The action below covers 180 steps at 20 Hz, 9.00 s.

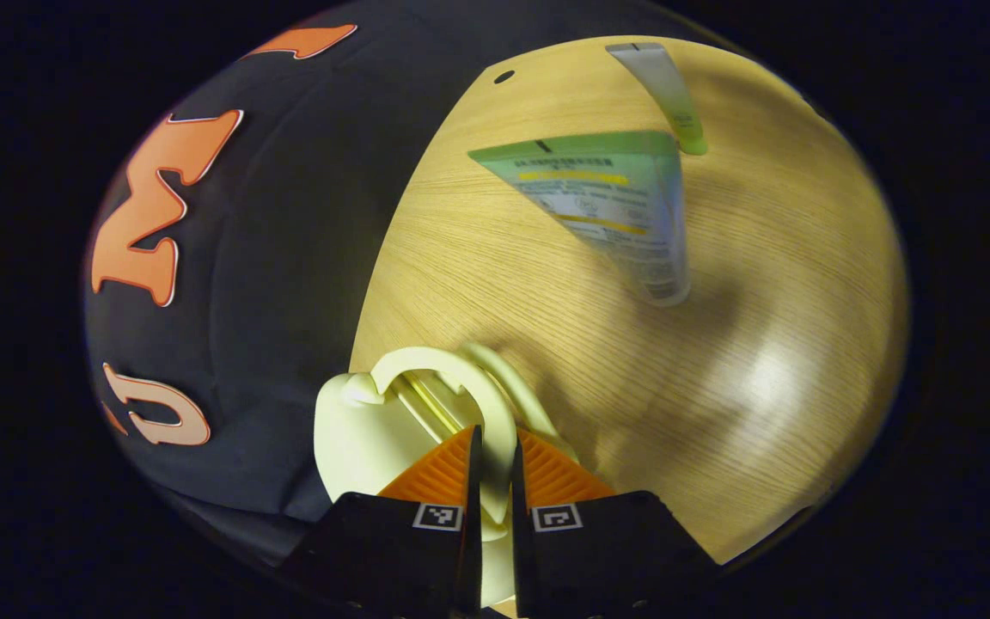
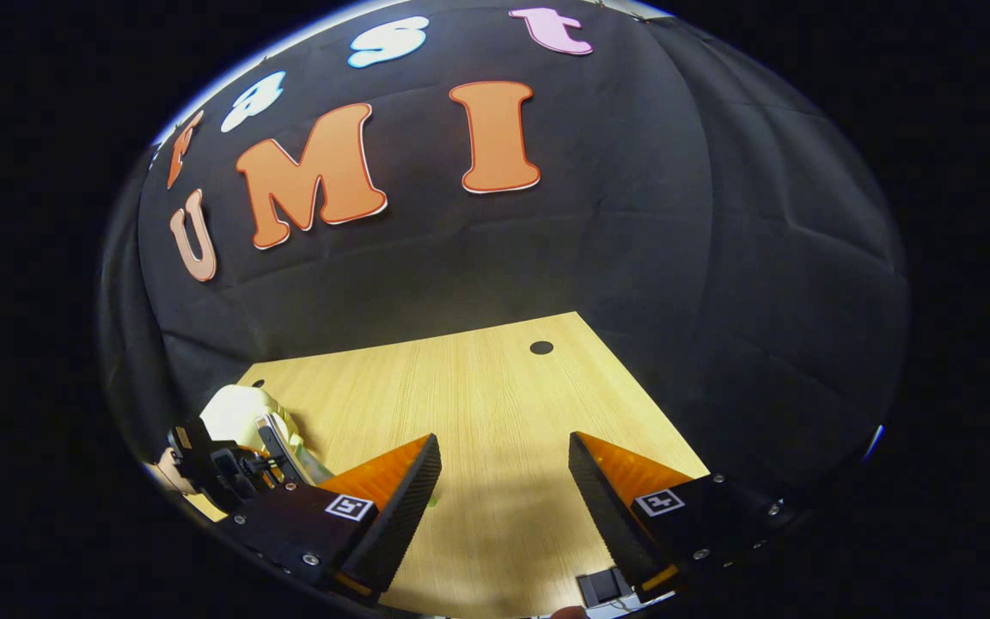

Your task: First open the suitcase, pack the skin care products into it, and then close the suitcase.

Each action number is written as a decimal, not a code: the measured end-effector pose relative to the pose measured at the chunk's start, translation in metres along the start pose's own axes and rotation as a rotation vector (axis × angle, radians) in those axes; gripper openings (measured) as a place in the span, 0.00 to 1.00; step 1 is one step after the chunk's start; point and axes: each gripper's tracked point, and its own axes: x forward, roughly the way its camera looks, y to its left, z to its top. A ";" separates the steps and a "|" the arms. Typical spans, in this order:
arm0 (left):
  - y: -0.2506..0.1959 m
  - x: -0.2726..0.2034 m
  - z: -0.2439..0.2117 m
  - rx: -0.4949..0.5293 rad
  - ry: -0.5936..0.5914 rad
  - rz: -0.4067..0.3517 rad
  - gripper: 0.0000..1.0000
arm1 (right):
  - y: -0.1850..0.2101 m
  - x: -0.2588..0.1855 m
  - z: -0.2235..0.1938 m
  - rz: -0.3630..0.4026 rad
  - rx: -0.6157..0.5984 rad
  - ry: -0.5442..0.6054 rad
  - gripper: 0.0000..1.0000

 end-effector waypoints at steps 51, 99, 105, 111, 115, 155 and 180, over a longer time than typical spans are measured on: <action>0.125 0.003 -0.143 -1.206 0.143 -0.048 0.32 | 0.224 0.005 0.028 -0.029 -0.021 -0.078 0.95; -0.141 -0.068 0.479 -0.915 -0.289 -0.262 0.82 | -0.040 0.037 0.006 0.018 -0.162 0.062 0.95; -0.139 -0.061 0.484 -0.914 -0.282 -0.257 0.32 | -0.023 0.036 -0.015 0.046 -0.189 0.102 0.95; -0.132 -0.126 0.458 -0.966 -0.262 -0.359 0.32 | 0.041 0.036 -0.011 0.218 -0.224 0.032 0.96; -0.114 -0.170 0.419 -1.029 -0.245 -0.331 0.32 | 0.087 0.048 -0.026 0.347 -0.262 0.043 0.96; -0.003 -0.134 0.190 -1.029 -0.014 -0.596 0.32 | 0.290 -0.012 -0.119 0.439 -0.070 0.495 0.31; 0.031 -0.102 0.148 -0.982 -0.157 -0.497 0.98 | 0.396 -0.035 -0.112 0.474 -0.137 0.521 0.31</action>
